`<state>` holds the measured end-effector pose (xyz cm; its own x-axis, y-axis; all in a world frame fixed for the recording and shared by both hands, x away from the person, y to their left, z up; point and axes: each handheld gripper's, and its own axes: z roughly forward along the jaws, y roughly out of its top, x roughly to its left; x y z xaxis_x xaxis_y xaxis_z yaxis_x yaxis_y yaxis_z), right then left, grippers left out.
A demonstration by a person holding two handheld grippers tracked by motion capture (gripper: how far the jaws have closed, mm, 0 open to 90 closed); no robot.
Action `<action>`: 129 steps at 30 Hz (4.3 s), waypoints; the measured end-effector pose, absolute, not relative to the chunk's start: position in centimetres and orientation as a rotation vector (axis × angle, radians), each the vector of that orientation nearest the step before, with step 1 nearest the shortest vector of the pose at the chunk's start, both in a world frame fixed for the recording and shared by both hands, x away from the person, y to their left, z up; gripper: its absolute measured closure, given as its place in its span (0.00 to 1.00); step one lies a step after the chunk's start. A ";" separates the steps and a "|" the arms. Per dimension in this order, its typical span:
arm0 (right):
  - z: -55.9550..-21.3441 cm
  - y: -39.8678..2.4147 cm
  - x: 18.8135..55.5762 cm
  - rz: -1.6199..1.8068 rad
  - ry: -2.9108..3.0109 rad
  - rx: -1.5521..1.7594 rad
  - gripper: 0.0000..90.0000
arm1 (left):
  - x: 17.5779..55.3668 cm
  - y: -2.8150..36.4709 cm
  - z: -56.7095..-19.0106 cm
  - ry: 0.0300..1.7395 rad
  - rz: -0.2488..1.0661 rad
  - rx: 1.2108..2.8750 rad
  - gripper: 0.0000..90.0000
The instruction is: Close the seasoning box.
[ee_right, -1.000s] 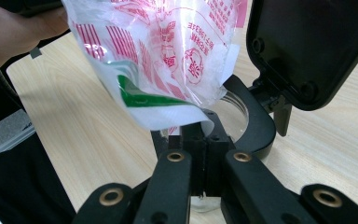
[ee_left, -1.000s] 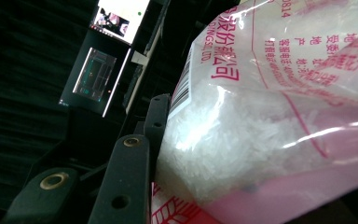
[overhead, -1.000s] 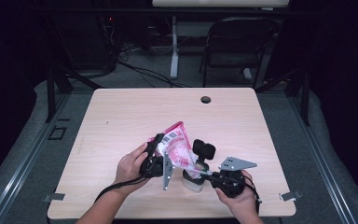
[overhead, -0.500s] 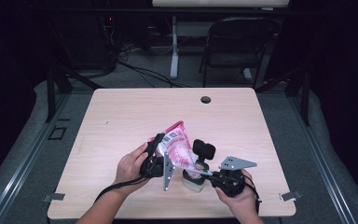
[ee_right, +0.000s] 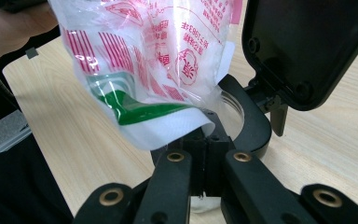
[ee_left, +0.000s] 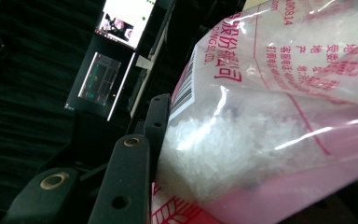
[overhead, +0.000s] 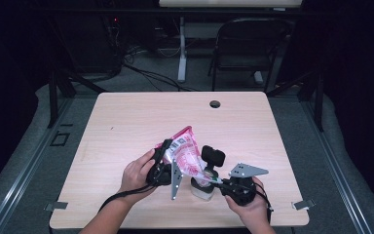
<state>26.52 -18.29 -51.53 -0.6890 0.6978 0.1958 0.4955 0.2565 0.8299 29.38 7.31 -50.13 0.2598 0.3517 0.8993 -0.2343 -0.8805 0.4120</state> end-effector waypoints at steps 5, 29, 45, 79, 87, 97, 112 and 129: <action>-51.4 -18.3 26.5 1.402 2.306 1.118 1.00 | 29.3 7.3 -50.0 0.108 1.663 2.066 0.76; -51.5 -18.3 26.4 1.374 2.317 1.107 1.00 | 29.1 7.1 -49.8 0.093 1.669 2.050 0.76; -51.6 -18.3 26.6 1.377 2.317 1.114 1.00 | 29.0 7.1 -49.7 0.082 1.676 2.051 0.76; -51.6 -18.3 26.5 1.383 2.306 1.116 1.00 | 28.7 7.0 -49.2 0.069 1.685 2.050 0.76; -51.6 -18.3 26.6 1.383 2.307 1.117 1.00 | 28.7 6.9 -49.1 0.063 1.687 2.046 0.76; -51.7 -18.3 26.6 1.378 2.311 1.116 1.00 | 28.6 6.9 -49.2 0.067 1.686 2.043 0.76; -51.7 -18.3 26.6 1.383 2.307 1.118 1.00 | 28.6 7.0 -49.0 0.057 1.700 2.034 0.76; -51.7 -18.4 26.6 1.379 2.308 1.116 1.00 | 28.6 7.0 -49.0 0.062 1.699 2.032 0.76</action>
